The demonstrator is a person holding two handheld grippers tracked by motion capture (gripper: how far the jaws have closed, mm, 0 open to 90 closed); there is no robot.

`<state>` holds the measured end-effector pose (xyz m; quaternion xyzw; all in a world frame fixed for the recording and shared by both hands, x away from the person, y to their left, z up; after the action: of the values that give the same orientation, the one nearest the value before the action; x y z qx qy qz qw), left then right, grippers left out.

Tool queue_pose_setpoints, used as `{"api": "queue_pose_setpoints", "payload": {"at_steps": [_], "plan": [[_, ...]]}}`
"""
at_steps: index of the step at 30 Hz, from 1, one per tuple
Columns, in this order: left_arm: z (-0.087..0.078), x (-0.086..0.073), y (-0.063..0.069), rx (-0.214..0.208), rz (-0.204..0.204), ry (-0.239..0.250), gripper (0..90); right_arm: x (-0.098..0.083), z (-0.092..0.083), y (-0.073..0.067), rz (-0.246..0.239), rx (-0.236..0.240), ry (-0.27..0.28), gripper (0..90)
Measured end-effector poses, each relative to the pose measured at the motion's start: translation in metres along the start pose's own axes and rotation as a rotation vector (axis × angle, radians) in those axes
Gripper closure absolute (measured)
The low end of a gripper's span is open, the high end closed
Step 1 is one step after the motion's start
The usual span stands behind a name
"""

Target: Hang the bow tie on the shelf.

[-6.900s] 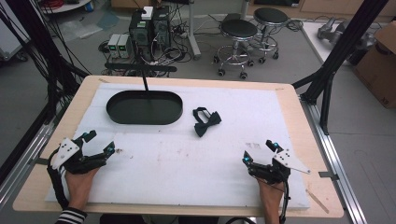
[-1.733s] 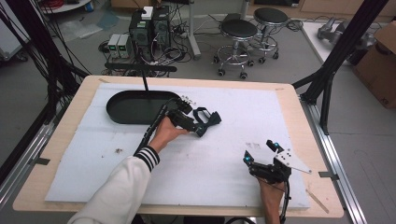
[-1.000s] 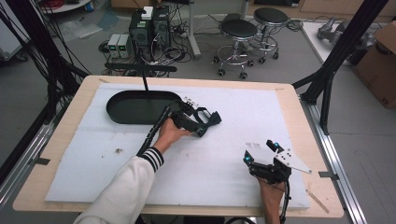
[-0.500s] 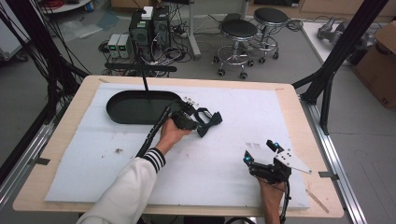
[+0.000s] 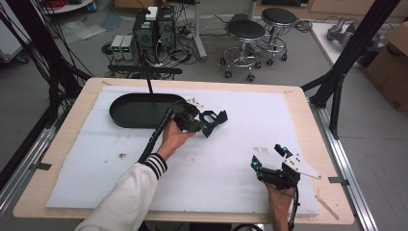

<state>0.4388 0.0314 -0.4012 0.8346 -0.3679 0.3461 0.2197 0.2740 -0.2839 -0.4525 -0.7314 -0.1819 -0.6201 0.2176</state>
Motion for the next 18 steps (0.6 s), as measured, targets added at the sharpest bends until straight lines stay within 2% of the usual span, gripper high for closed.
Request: {"api": "queue_pose_setpoints", "payload": {"at_steps": [3,7,11,18], "plan": [[-0.007,0.003,0.0,0.019,0.02,0.032,86.8,0.0,0.0,0.0,0.0,-0.001,0.0,1.6],[-0.016,0.005,0.0,0.013,0.034,0.076,86.8,0.0,0.0,-0.001,0.003,-0.002,-0.002,1.6],[-0.024,0.008,0.002,0.022,0.067,0.121,86.8,0.0,0.0,-0.001,0.002,-0.001,-0.002,1.6],[-0.04,0.009,0.0,0.028,0.091,0.168,86.8,0.0,0.0,0.0,-0.004,0.001,-0.001,1.6]]}}
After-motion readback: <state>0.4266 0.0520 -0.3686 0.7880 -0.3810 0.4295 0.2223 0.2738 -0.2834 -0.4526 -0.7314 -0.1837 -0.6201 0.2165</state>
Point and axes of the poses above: each handheld gripper's, and its own axes: z roughly forward along the jaws, x roughly out of its top, y roughly to its right, the point moved 1 cm from there along z, roughly forward along the jaws, and after that the axes turned 5 degrees about x, right-handed, at the moved point
